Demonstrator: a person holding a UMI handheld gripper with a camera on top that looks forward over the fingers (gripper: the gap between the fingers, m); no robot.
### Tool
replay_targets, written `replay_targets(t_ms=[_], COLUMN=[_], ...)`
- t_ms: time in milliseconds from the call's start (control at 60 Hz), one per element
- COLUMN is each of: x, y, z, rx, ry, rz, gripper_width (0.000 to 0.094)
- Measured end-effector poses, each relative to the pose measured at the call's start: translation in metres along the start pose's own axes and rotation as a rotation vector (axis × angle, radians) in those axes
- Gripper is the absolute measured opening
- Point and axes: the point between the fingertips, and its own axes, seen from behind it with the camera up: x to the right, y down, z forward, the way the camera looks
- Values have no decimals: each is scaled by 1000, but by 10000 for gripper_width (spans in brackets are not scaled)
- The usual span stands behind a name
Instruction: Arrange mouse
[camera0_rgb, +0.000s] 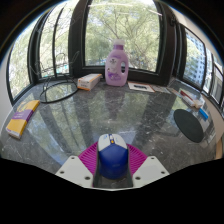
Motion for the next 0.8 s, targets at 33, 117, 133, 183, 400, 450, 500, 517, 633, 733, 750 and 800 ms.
replay_targets(t_ms=[33, 117, 133, 183, 400, 450, 500, 517, 633, 733, 750, 800], x=[-1, -7, -7, -11, 45, 80, 123, 141, 242, 308, 316, 332], y=[-2, -9, -15, -42, -241, -281, -301, -302, -287, -217, -203, -151], z=[-1, -6, -8, -21, -127, -147, -157, -161, -116, -41, -29, 6], rx=[-4, -4, 8, 64, 461, 539, 587, 601, 524, 341, 304, 207], ry=[-15, -55, -59, -87, -183, -166, -135, -120, -13, 61, 71, 83], rz=[5, 0, -10, -29, 35, 55, 71, 73, 123, 139, 139, 131], gripper_width=[368, 355, 356, 357, 353, 354, 352, 351, 351, 350, 350, 351])
